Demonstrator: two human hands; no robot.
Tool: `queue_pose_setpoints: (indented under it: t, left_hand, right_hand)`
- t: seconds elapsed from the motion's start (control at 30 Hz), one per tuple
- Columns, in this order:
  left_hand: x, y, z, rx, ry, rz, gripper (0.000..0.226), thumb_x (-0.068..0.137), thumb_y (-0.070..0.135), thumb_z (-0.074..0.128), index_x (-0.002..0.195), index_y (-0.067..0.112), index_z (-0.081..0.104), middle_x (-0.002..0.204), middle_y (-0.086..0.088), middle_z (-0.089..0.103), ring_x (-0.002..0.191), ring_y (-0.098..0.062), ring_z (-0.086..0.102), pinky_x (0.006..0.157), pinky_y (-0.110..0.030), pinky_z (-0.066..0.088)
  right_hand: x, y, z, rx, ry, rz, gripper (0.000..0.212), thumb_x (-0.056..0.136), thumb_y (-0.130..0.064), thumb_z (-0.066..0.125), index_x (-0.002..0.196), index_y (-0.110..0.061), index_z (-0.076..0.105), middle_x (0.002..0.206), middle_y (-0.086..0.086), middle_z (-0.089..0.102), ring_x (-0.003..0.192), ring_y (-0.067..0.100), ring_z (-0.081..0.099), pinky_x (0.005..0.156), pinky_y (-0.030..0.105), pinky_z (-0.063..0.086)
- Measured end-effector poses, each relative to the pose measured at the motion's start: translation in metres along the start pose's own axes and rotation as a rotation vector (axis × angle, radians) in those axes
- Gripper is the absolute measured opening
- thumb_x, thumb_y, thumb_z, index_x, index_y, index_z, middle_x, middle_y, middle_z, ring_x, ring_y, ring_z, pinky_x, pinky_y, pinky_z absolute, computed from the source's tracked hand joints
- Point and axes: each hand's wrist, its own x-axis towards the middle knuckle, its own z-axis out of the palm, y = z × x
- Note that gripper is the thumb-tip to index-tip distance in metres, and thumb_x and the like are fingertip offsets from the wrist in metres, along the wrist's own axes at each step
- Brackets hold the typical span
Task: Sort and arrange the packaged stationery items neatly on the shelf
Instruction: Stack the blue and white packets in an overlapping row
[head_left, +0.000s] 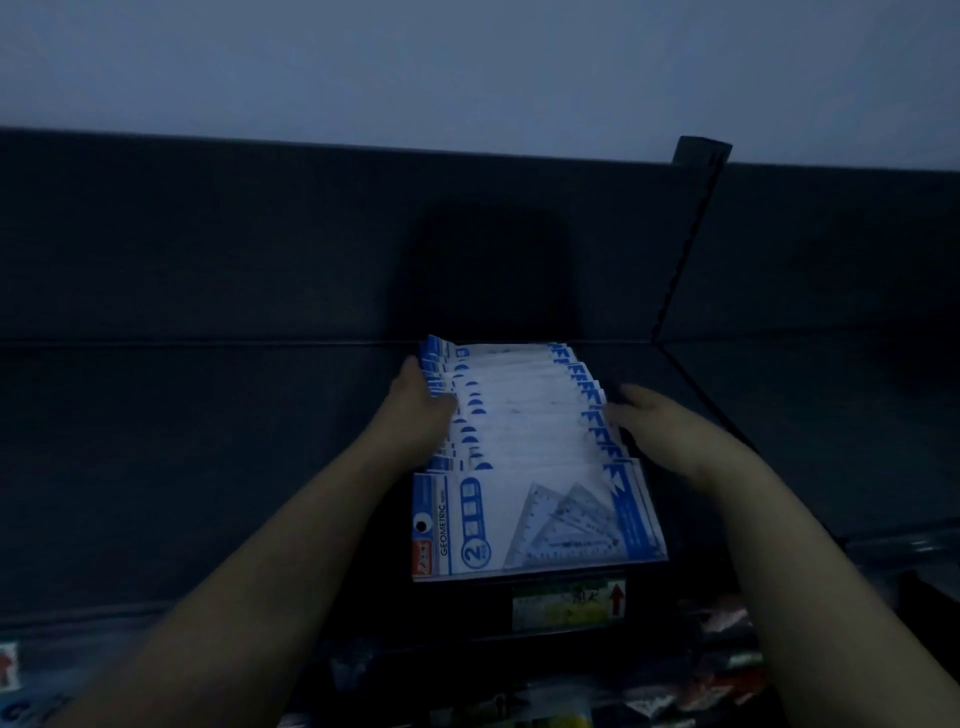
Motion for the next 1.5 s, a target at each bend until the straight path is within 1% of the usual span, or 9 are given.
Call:
queue_pose_setpoints:
  t: [0.23, 0.37, 0.5, 0.73, 0.9, 1.03, 1.2, 1.37, 1.5]
  left_hand:
    - [0.038, 0.005, 0.004, -0.103, 0.02, -0.052, 0.028, 0.098, 0.011, 0.041, 0.126, 0.012, 0.042, 0.119, -0.011, 0.055, 0.082, -0.014, 0.055, 0.055, -0.021, 0.051]
    - [0.048, 0.011, 0.009, -0.062, -0.022, -0.023, 0.055, 0.099, 0.014, 0.04, 0.15, 0.011, 0.023, 0.138, -0.003, 0.044, 0.115, -0.017, 0.046, 0.089, -0.02, 0.036]
    - [0.052, 0.011, 0.003, -0.07, 0.023, 0.024, 0.051, 0.101, 0.014, 0.037, 0.149, 0.008, 0.023, 0.146, -0.01, 0.038, 0.112, -0.011, 0.042, 0.09, -0.018, 0.032]
    - [0.037, 0.005, 0.014, 0.668, -0.11, 0.14, 0.061, 0.1, 0.047, 0.029, 0.153, 0.028, 0.006, 0.162, 0.002, -0.004, 0.148, -0.019, -0.006, 0.118, -0.049, -0.006]
    - [0.03, -0.011, 0.019, 0.292, -0.029, 0.107, 0.055, 0.1, 0.03, 0.04, 0.149, 0.01, 0.025, 0.157, -0.015, 0.014, 0.142, -0.028, 0.023, 0.118, -0.04, 0.019]
    - [0.022, -0.017, 0.011, 0.038, 0.079, 0.088, 0.03, 0.097, 0.018, 0.045, 0.123, 0.004, 0.051, 0.128, -0.015, 0.05, 0.102, -0.021, 0.056, 0.087, -0.025, 0.049]
    - [0.006, -0.016, 0.013, 0.032, 0.049, 0.129, 0.031, 0.098, 0.018, 0.044, 0.126, 0.006, 0.048, 0.135, -0.015, 0.045, 0.113, -0.022, 0.052, 0.098, -0.029, 0.041]
    - [-0.018, -0.013, 0.008, 0.678, 0.1, 0.283, 0.058, 0.098, 0.046, 0.036, 0.148, 0.016, 0.029, 0.157, -0.007, 0.021, 0.145, -0.021, 0.016, 0.118, -0.043, 0.014]
    - [-0.031, -0.02, 0.027, 0.503, -0.055, 0.162, 0.068, 0.098, 0.047, 0.039, 0.152, 0.014, 0.017, 0.16, -0.009, 0.009, 0.147, -0.025, 0.011, 0.119, -0.04, 0.015]
  right_hand:
    - [0.055, -0.014, 0.011, 0.266, 0.077, 0.017, 0.065, 0.096, -0.031, 0.05, 0.152, -0.016, 0.019, 0.153, 0.003, 0.031, 0.132, 0.019, 0.04, 0.103, 0.023, 0.033]
    - [0.071, -0.021, 0.014, 0.341, 0.035, -0.001, 0.062, 0.095, -0.027, 0.053, 0.149, -0.013, 0.026, 0.148, 0.004, 0.037, 0.128, 0.021, 0.046, 0.105, 0.029, 0.038]
    - [0.067, -0.018, 0.006, 0.342, 0.092, -0.006, 0.073, 0.089, -0.034, 0.058, 0.149, -0.01, 0.024, 0.148, 0.001, 0.035, 0.131, 0.016, 0.039, 0.101, 0.019, 0.029]
    - [0.061, -0.015, 0.012, 0.171, 0.025, -0.021, 0.065, 0.095, -0.053, 0.041, 0.151, -0.024, 0.024, 0.151, -0.008, 0.03, 0.136, 0.015, 0.035, 0.115, 0.031, 0.024]
    - [0.051, -0.011, 0.01, 0.147, 0.114, -0.055, 0.061, 0.099, -0.042, 0.039, 0.149, -0.011, 0.024, 0.152, -0.003, 0.029, 0.132, 0.012, 0.034, 0.103, 0.021, 0.022]
    - [0.041, -0.003, 0.011, 0.118, 0.105, -0.038, 0.066, 0.098, -0.045, 0.04, 0.151, -0.011, 0.02, 0.157, 0.003, 0.022, 0.14, 0.018, 0.027, 0.113, 0.027, 0.019]
    - [0.027, -0.005, 0.019, 0.007, 0.107, -0.091, 0.051, 0.102, -0.031, 0.037, 0.141, 0.001, 0.033, 0.147, 0.009, 0.035, 0.13, 0.021, 0.037, 0.096, 0.021, 0.026]
    - [0.009, -0.005, 0.027, -0.282, 0.109, -0.189, 0.064, 0.091, -0.054, 0.037, 0.144, -0.017, 0.034, 0.154, 0.009, 0.026, 0.142, 0.022, 0.022, 0.116, 0.038, 0.021]
    - [0.001, 0.0, 0.032, -0.235, 0.079, -0.189, 0.043, 0.097, -0.038, 0.042, 0.136, -0.02, 0.041, 0.139, 0.0, 0.041, 0.121, 0.015, 0.042, 0.099, 0.027, 0.034]
